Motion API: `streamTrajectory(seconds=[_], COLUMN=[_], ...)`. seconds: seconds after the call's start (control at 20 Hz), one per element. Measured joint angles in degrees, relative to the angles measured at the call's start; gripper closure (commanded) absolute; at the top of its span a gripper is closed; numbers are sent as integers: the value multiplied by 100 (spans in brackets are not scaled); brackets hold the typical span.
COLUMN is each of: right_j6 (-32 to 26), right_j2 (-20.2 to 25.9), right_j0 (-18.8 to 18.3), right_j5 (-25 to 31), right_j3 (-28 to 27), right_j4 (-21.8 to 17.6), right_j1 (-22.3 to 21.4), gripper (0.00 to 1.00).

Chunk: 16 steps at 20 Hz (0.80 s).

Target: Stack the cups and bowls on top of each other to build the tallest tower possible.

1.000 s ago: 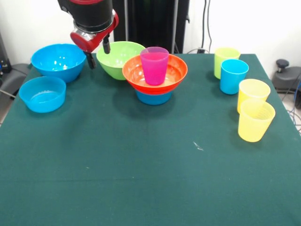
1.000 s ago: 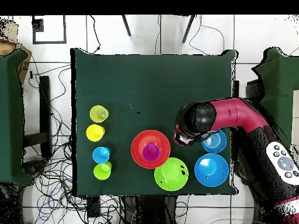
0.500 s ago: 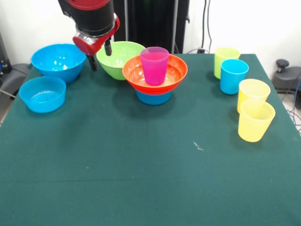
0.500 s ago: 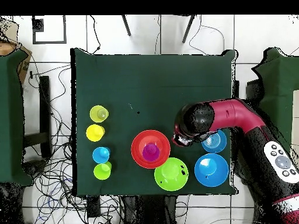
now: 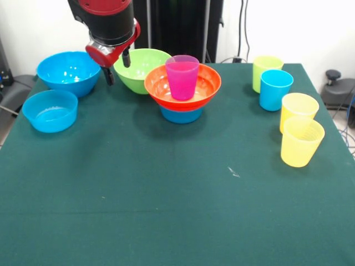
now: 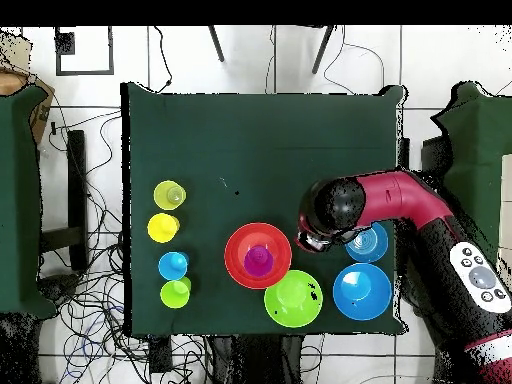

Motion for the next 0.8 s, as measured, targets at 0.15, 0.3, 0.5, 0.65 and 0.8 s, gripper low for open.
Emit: streamTrajectory(seconds=[0.15,0.3,0.5,0.65,0.8], right_j6=[0,0,0,0,0], right_j2=[-3,-4,-5,-14,-30], right_j0=[1,0,1,5,5], right_j5=[0,0,7,44,64], right_j3=[0,-1,-2,-7,-7], right_j4=[-2,-2,-5,-18,-21], right_j1=[1,6,53,132,202], gripper=[0,0,0,0,0])
